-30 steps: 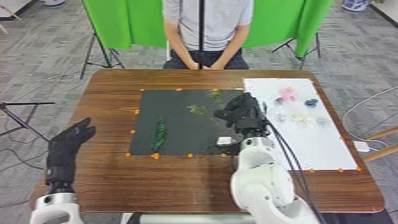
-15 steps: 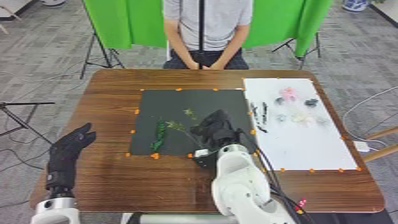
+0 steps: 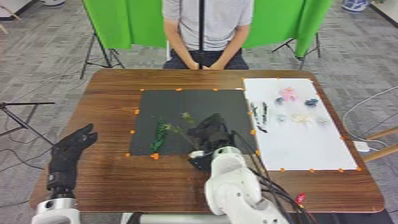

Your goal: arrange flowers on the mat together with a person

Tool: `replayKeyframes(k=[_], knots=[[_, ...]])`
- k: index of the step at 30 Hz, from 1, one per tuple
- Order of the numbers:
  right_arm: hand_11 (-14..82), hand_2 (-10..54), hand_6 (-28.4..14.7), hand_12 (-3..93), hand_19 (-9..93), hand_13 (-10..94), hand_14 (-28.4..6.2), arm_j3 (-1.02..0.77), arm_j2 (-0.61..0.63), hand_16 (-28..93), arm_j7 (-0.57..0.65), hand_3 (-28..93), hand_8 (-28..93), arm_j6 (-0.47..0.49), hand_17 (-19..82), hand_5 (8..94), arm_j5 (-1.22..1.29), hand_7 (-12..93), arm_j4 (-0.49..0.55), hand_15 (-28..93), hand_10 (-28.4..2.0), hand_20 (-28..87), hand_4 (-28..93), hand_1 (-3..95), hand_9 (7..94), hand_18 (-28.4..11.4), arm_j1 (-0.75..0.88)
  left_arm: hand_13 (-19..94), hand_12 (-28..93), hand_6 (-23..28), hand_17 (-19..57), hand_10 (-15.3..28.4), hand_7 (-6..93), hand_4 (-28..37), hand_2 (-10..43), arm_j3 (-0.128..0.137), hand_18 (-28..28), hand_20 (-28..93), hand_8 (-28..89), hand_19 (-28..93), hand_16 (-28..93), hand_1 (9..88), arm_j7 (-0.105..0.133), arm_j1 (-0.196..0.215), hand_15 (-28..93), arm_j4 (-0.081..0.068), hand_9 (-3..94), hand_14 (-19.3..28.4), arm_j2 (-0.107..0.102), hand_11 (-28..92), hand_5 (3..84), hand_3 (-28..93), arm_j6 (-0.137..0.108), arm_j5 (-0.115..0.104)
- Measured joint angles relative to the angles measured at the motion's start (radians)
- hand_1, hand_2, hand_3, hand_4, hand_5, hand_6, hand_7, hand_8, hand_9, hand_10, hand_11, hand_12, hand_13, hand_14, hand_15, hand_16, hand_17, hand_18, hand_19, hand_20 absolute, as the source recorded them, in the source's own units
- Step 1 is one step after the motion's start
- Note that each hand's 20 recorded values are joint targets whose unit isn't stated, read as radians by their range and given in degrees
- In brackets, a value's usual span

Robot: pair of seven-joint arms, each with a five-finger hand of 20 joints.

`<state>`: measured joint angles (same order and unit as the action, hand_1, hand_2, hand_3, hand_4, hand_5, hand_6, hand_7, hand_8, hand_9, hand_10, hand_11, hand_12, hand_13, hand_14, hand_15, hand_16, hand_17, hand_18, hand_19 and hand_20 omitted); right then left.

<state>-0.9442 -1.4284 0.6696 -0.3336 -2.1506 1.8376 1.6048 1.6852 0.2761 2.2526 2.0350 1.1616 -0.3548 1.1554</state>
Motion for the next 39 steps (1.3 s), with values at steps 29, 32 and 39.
replayKeyframes(k=[29,32,39], knots=[[44.4,-9.5,-1.5,17.3,88,94,2.2,0.015,0.001,16,-0.035,-28,10,0.025,65,85.2,0.004,33,-0.023,67,-8.0,18,39,81.7,93.7,-13.3,-0.002,41,12,5.3,13.4,14.3,10.7,-25.4,-4.8,-0.004,11.5,21,-6,5,-1,26.0,-0.019,0.000,12,0.000,48.8,16.5,-0.002,18,49.9,71,0.015,0.008],[43.4,-9.5,-1.6,17.1,88,94,1.9,0.015,0.002,16,-0.036,-28,10,0.025,65,85.2,0.008,32,-0.024,66,-8.2,18,39,81.4,93.7,-13.1,-0.002,41,12,5.3,13.4,14.3,10.8,-25.4,-4.7,-0.004,11.6,21,-6,5,-1,26.0,-0.019,0.000,12,0.000,48.8,16.5,-0.005,18,49.9,71,0.015,0.007],[40.1,-9.5,-1.6,16.9,87,94,1.5,0.018,0.005,16,-0.056,-28,10,0.030,65,84.6,0.019,29,-0.026,64,-8.7,18,40,79.7,93.7,-12.8,-0.002,41,12,5.2,13.4,14.3,10.8,-25.3,-4.8,-0.005,11.6,21,-7,5,-1,25.9,-0.020,-0.001,12,0.000,48.8,16.5,-0.006,18,49.9,71,0.016,0.008]])
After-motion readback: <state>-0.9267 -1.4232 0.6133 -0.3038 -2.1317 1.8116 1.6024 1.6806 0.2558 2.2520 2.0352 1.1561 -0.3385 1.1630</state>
